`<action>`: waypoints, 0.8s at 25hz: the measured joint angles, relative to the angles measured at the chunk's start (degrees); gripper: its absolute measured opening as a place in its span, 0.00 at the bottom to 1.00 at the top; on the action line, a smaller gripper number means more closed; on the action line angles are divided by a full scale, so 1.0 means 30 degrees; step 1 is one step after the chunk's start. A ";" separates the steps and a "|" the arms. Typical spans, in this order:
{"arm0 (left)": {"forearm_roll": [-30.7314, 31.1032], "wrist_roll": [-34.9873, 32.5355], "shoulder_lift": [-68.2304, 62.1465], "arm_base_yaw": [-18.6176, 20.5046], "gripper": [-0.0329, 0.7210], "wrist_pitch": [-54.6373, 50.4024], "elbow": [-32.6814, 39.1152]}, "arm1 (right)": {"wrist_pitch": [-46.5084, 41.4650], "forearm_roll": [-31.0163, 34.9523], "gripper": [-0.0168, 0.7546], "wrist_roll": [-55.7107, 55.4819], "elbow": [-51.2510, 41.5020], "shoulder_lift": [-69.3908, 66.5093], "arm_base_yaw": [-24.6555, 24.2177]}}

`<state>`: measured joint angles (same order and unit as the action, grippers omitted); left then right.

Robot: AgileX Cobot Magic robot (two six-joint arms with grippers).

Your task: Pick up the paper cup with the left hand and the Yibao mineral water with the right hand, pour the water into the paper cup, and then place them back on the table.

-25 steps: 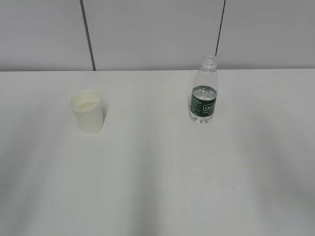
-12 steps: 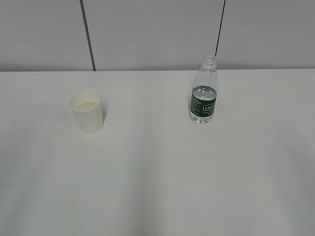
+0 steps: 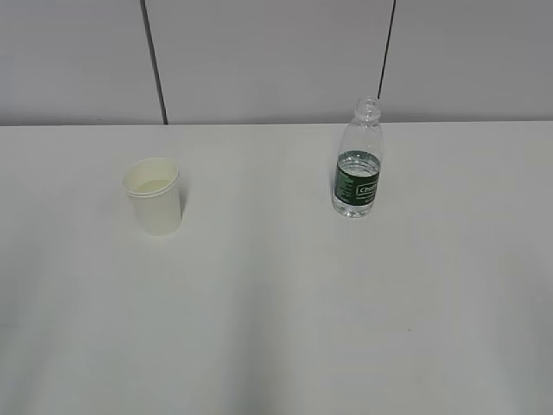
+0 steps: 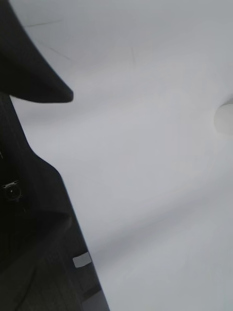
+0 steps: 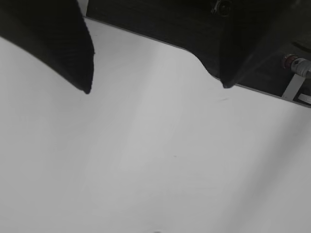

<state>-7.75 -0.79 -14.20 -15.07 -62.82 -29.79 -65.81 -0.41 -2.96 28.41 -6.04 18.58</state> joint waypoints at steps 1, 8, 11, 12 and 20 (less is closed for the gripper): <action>0.0000 0.0000 0.0000 0.0000 0.61 0.0016 0.0000 | 0.0044 0.0000 0.79 0.0000 -0.0021 0.0000 0.0000; 0.0000 0.0000 0.0000 0.0000 0.61 0.0118 0.0000 | 0.0117 0.0000 0.78 -0.0046 -0.0021 0.0000 0.0000; 0.0000 0.0000 0.0000 0.0000 0.61 0.0118 0.0000 | 0.0117 0.0000 0.78 -0.0046 -0.0021 0.0000 0.0000; 0.0000 0.0000 0.0000 0.0000 0.61 0.0118 0.0000 | 0.0117 0.0000 0.78 -0.0046 -0.0021 0.0000 0.0000; 0.0000 0.0000 0.0501 0.0512 0.61 0.0118 0.0000 | 0.0117 0.0000 0.78 -0.0046 -0.0021 0.0000 -0.0138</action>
<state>-7.75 -0.79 -12.69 -13.53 -62.46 -29.79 -65.46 -0.41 -3.10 28.35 -6.04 18.17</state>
